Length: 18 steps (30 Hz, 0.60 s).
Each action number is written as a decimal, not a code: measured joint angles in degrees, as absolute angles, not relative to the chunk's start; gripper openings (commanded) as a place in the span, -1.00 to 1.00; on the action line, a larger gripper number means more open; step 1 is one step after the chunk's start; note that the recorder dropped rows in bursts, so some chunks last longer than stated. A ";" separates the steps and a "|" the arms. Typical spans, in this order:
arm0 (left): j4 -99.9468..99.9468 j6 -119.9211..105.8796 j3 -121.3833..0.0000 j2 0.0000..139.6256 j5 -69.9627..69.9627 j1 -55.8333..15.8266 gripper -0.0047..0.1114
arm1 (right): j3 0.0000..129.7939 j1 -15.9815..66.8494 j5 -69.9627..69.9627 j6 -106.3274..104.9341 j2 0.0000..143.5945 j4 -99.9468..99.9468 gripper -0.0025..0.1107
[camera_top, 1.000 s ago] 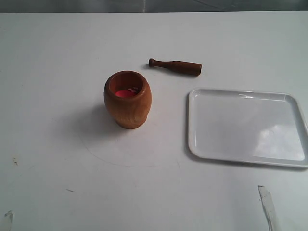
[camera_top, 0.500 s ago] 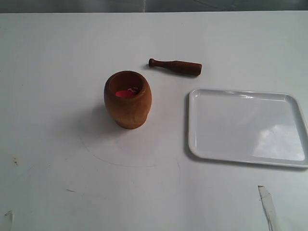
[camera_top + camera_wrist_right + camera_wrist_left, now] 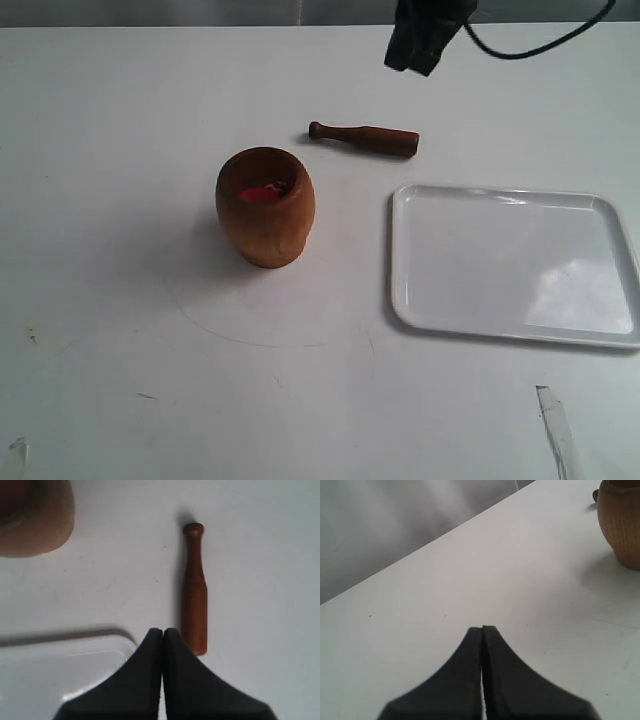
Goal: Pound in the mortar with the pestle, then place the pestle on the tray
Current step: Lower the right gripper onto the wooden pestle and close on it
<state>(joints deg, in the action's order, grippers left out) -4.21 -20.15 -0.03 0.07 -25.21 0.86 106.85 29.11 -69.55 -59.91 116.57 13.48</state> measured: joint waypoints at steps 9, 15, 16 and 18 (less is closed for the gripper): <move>-4.21 -20.15 -0.03 0.07 -25.21 0.86 -0.92 | 106.85 35.19 -67.83 -70.51 126.91 12.57 -0.11; -4.21 -20.15 -0.03 0.07 -25.21 0.86 -0.92 | 106.85 36.69 -55.19 -64.76 128.64 8.98 0.03; -4.21 -20.15 -0.03 0.07 -25.21 0.86 -0.92 | 106.85 36.69 -54.54 -63.84 128.79 8.21 0.01; -4.21 -20.15 -0.03 0.07 -25.21 0.86 -0.92 | 106.85 36.69 -52.62 -60.25 130.05 5.28 0.01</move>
